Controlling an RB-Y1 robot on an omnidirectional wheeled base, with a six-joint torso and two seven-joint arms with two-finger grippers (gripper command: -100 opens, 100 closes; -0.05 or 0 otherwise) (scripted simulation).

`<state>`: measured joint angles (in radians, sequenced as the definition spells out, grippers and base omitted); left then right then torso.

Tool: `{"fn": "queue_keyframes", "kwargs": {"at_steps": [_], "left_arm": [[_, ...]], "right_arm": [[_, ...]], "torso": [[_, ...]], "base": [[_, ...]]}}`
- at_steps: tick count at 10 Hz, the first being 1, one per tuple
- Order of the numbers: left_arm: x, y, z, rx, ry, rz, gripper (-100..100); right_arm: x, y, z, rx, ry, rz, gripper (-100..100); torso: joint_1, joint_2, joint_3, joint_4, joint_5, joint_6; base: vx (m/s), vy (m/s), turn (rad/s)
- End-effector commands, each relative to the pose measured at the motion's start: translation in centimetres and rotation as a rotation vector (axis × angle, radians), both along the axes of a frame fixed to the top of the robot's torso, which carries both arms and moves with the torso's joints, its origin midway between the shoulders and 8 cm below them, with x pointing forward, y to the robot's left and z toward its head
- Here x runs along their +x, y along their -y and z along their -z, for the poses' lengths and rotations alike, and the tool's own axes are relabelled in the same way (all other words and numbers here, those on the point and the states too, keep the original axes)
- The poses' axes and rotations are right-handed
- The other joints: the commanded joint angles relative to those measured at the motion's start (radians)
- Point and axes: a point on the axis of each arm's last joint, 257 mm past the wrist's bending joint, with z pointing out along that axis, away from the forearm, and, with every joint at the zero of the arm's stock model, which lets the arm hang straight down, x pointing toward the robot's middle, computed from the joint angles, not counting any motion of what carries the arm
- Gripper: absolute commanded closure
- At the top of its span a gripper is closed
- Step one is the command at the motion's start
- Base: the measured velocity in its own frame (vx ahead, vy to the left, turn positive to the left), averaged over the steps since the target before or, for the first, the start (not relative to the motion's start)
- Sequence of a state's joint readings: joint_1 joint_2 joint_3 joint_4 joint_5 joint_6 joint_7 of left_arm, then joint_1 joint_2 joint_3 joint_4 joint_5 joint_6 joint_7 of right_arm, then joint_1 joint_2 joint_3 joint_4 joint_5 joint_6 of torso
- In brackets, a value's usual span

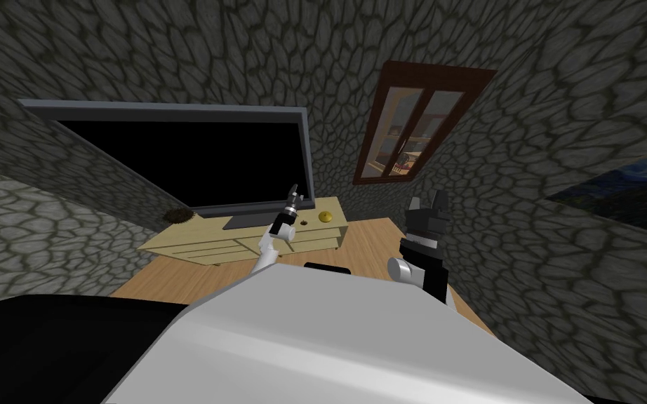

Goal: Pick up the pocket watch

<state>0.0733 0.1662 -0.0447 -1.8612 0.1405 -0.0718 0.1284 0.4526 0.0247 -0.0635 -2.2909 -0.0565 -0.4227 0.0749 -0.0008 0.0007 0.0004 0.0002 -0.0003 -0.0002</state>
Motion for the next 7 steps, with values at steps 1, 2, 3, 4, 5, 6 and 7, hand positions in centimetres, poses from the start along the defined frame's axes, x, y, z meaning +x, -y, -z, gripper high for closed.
{"fn": "queue_keyframes", "kwargs": {"at_steps": [1,2,3,4,5,6,7], "left_arm": [[1.5,0.9,1.7,-0.018,-0.061,0.020,-100],[1.6,0.8,1.9,-0.018,-0.066,0.019,-100],[2.7,1.4,3.4,-0.034,-0.121,0.035,-100],[3.7,2.2,3.8,-0.053,-0.146,0.053,-100],[3.8,2.0,5.3,-0.050,-0.188,0.049,-100],[4.7,2.7,6.1,-0.068,-0.228,0.065,-100],[4.8,2.5,7.2,-0.066,-0.254,0.061,-100]], "right_arm": [[0.0,0.0,0.0,0.000,0.000,0.000,0],[0.0,0.0,0.0,0.000,0.000,0.000,0],[0.0,0.0,0.0,0.000,0.000,0.000,0],[0.0,0.0,0.0,0.000,0.000,0.000,0],[0.0,0.0,0.0,0.000,0.000,0.000,0],[0.0,0.0,0.0,0.000,0.000,0.000,0],[0.0,0.0,0.0,0.000,0.000,0.000,0]], "torso": [[0.000,0.000,0.000,0.000,0.000,0.000],[0.000,0.000,0.000,0.000,0.000,0.000],[0.000,0.000,0.000,0.000,0.000,0.000],[0.000,0.000,0.000,0.000,0.000,0.000],[0.000,0.000,0.000,0.000,0.000,0.000],[0.001,0.000,0.000,0.000,0.000,0.000],[0.001,0.000,0.000,0.000,0.000,0.000]], "base": [[-0.017,-0.008,-0.027],[-0.014,-0.008,-0.020],[-0.014,-0.009,-0.035],[-0.018,-0.009,-0.056],[-0.014,-0.003,-0.029],[-0.012,0.003,-0.052],[-0.007,0.007,-0.028]]}}
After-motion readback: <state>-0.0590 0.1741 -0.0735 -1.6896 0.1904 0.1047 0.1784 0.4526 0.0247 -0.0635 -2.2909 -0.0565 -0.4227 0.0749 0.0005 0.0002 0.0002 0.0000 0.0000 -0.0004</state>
